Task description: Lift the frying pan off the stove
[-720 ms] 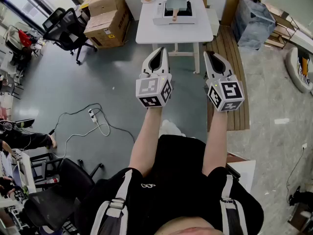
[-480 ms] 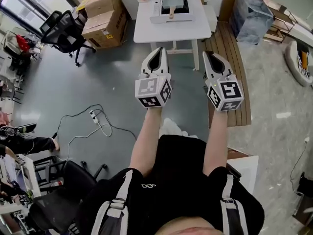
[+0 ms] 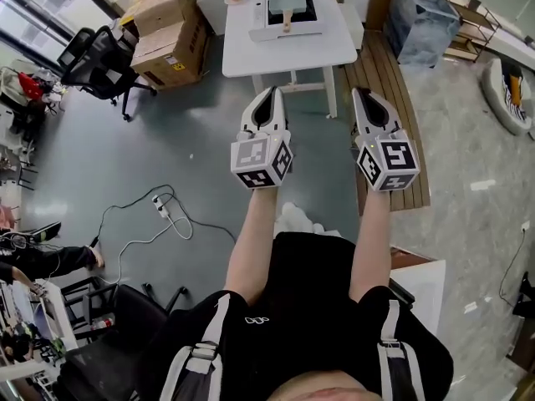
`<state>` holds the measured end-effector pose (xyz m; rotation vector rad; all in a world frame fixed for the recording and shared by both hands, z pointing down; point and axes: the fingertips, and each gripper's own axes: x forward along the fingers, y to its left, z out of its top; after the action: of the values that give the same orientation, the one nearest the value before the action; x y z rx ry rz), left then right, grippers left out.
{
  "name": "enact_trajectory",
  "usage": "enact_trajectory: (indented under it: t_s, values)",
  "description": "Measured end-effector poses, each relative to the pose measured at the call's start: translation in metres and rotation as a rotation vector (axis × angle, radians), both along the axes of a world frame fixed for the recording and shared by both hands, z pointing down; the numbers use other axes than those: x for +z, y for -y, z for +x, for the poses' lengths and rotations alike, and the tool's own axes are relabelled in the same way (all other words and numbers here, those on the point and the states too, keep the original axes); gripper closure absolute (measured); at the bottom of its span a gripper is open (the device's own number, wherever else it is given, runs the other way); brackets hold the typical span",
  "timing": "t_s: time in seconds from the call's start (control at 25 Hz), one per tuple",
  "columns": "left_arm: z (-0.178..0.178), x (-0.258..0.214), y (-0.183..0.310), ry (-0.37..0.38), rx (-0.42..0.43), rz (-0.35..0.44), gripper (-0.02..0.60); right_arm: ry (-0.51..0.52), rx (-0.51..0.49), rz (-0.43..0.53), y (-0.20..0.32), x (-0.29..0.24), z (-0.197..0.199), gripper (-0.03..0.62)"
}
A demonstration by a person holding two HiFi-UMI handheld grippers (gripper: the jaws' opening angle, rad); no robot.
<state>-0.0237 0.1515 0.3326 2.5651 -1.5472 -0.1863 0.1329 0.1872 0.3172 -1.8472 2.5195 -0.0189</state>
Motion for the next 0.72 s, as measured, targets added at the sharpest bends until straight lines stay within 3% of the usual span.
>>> enact_trajectory:
  t_s: [0.28, 0.72]
  values:
    - [-0.036, 0.000, 0.037, -0.017, -0.037, -0.012, 0.581, 0.053, -0.006, 0.018, 0.041, -0.006, -0.024, 0.595]
    - [-0.153, 0.012, 0.096, -0.006, -0.172, -0.032, 0.581, 0.097, -0.054, 0.018, 0.126, 0.004, -0.117, 0.595]
